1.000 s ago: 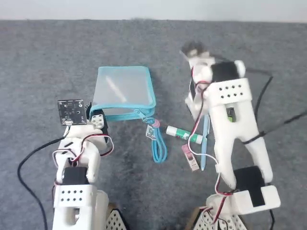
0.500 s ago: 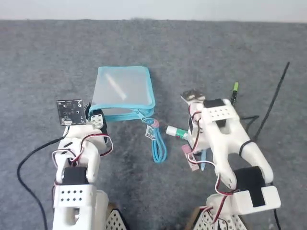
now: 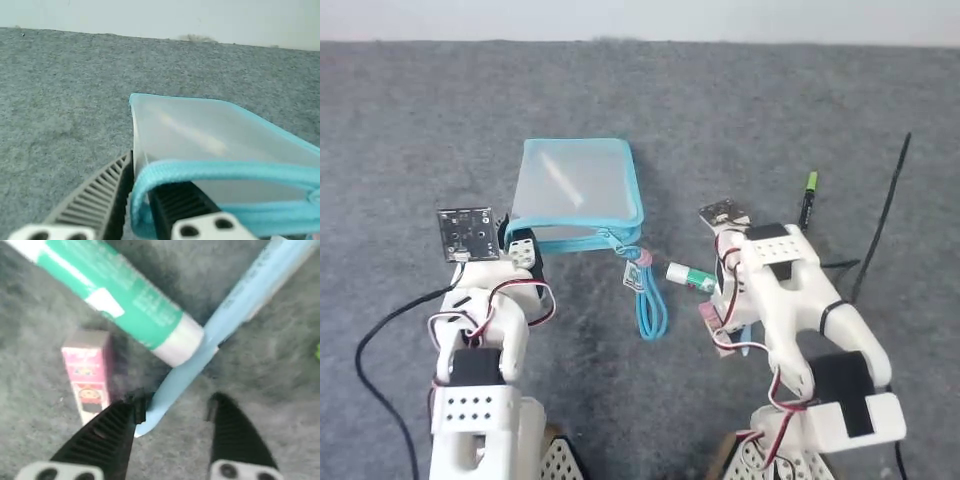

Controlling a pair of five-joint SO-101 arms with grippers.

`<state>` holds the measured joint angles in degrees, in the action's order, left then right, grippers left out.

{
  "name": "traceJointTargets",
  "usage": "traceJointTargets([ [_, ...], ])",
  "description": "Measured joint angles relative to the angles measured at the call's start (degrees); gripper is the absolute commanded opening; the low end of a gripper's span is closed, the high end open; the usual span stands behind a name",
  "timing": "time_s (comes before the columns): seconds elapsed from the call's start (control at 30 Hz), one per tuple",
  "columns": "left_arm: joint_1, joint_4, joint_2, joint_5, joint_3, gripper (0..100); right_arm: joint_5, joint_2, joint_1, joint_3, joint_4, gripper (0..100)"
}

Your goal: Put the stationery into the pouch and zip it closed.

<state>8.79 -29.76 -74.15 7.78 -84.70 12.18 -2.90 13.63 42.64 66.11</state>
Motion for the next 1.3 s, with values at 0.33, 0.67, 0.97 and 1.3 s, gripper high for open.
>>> traceJointTargets([
  [0.33, 0.00, 0.00, 0.00, 0.00, 0.00, 1, 7.21, -8.44, -5.89, 1.67, 4.40, 0.8],
  [0.67, 0.00, 0.00, 0.00, 0.00, 0.00, 1, 11.43, -38.86, -11.96, -0.53, 19.69, 0.8],
  [0.97, 0.00, 0.00, 0.00, 0.00, 0.00, 1, 11.34, -39.38, 9.58, -20.75, 34.46, 0.8],
  [1.3, 0.00, 0.00, 0.00, 0.00, 0.00, 1, 9.23, -17.05, 26.02, -30.24, 34.55, 0.8],
])
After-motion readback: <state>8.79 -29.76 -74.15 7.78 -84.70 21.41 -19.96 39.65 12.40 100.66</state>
